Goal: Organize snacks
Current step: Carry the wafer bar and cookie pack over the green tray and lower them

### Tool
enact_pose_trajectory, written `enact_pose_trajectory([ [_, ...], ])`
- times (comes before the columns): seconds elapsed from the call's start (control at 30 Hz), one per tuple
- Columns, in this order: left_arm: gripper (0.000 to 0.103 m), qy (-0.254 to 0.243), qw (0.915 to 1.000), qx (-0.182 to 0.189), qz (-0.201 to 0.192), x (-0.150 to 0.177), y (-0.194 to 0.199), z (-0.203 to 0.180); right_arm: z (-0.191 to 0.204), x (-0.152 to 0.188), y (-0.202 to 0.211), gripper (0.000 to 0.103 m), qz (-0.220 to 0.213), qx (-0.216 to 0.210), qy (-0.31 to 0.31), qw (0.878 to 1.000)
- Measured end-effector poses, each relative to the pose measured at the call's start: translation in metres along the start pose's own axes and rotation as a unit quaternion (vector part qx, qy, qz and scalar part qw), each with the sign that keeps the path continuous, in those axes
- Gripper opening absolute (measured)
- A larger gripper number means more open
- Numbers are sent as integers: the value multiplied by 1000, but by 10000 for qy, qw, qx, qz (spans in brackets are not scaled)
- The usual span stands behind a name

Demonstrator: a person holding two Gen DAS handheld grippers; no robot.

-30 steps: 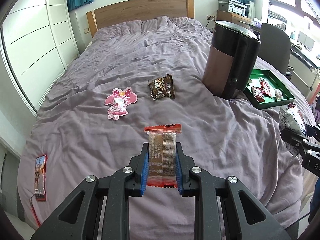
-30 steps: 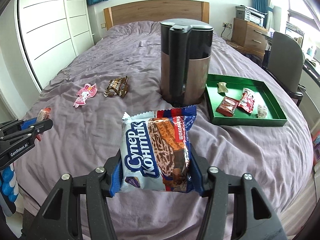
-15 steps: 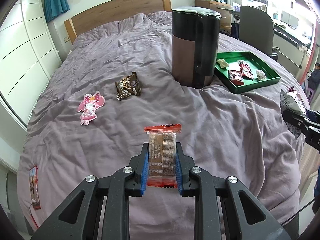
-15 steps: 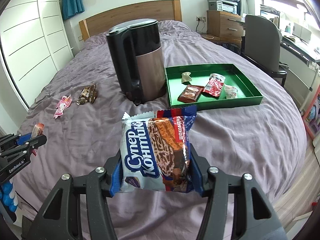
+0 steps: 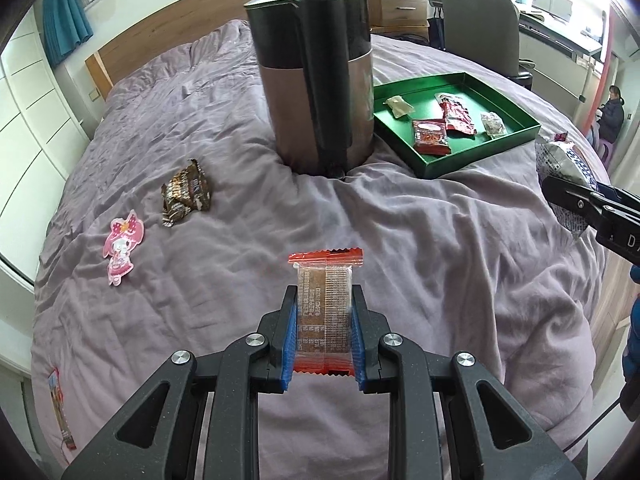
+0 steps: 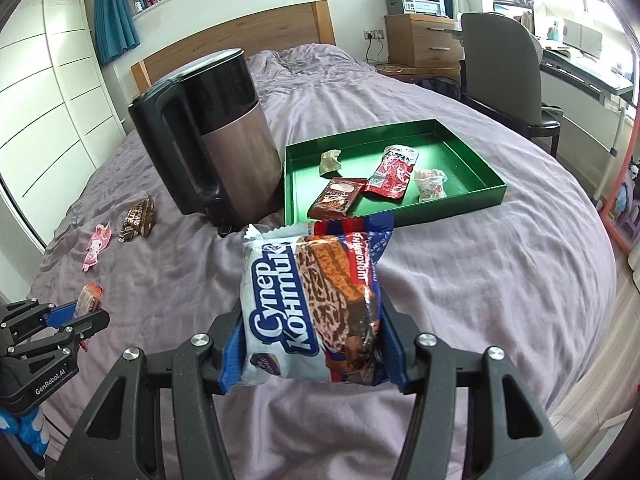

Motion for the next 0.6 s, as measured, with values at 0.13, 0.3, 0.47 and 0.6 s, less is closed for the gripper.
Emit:
enact_pose_trajectory([
  [0.13, 20, -178, 9997, 157, 53, -20, -14, -22, -17, -15, -12, 103, -48, 59, -118, 9999],
  [0.3, 20, -463, 9981, 408, 62, -51, -33, -55, -41, -37, -32, 103, -88, 181, -279, 9994],
  [0.47, 20, -654, 9959, 618, -14, -88, -51, -82, -65, -59, -54, 103, -102, 298, -362, 9988],
  [0.6, 20, -690, 9950, 723, -50, -120, -69, -94, -80, -79, -71, 103, -131, 377, -380, 9985],
])
Point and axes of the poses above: each gripper's, at about its wrist camera, not at the fingertips, and y roughly against the way its jaws point, z to its left, x to its underside, the point moved 2 cm from there along -y, roughly the way its jaws point, and after that the axes turned 11 degrees about x, right-handed, at the moved point
